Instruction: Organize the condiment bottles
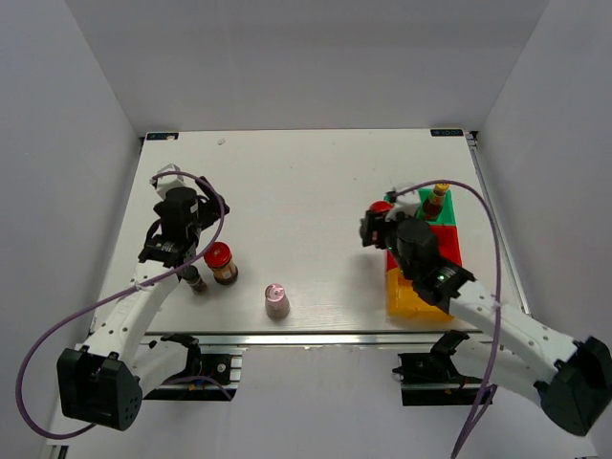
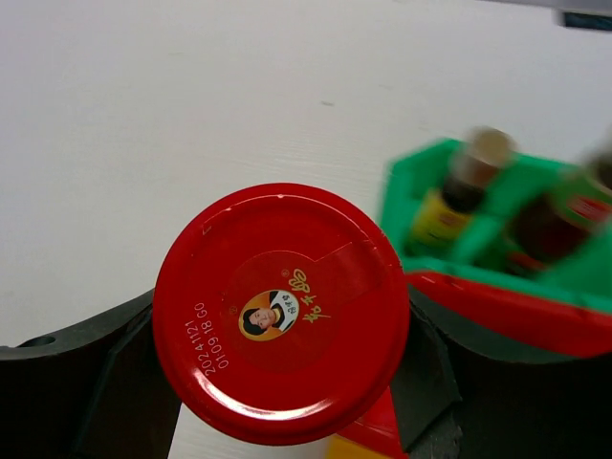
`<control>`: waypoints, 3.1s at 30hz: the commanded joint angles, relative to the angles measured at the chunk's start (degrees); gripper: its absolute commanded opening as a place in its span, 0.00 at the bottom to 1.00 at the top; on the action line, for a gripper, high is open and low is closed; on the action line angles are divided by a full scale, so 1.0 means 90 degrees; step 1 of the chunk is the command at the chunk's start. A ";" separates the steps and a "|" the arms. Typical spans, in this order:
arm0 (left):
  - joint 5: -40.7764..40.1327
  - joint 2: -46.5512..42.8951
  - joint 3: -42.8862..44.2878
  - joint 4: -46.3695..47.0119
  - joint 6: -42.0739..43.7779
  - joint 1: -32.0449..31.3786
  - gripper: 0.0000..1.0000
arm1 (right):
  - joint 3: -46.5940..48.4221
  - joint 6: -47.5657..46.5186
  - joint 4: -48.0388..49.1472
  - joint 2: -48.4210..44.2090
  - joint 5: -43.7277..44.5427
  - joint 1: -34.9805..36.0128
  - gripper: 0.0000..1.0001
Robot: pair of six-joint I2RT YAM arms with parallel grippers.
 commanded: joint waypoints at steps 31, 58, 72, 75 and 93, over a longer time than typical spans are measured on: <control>0.0039 0.0175 0.0065 0.0154 0.0123 0.0026 0.98 | -0.1214 0.0894 0.0577 -0.0304 -0.0639 -0.4070 0.31; 0.0039 0.0195 0.0221 0.0008 0.0182 0.0016 0.98 | 0.0357 0.0349 -0.0820 -0.1066 -0.3309 -0.3739 0.89; -0.0577 0.0088 0.0231 -0.0052 0.0348 0.0103 0.98 | 0.1458 -0.1202 0.1494 0.2389 -0.4234 0.1102 0.89; -0.0283 0.0029 0.0153 0.0085 0.0397 0.0133 0.98 | 0.2218 -0.1332 0.1788 0.3551 -0.4759 0.1466 0.89; -0.0127 0.0039 0.0143 0.0046 0.0289 0.0192 0.98 | 0.4585 -0.1664 0.2325 0.6620 -0.4870 0.2326 0.89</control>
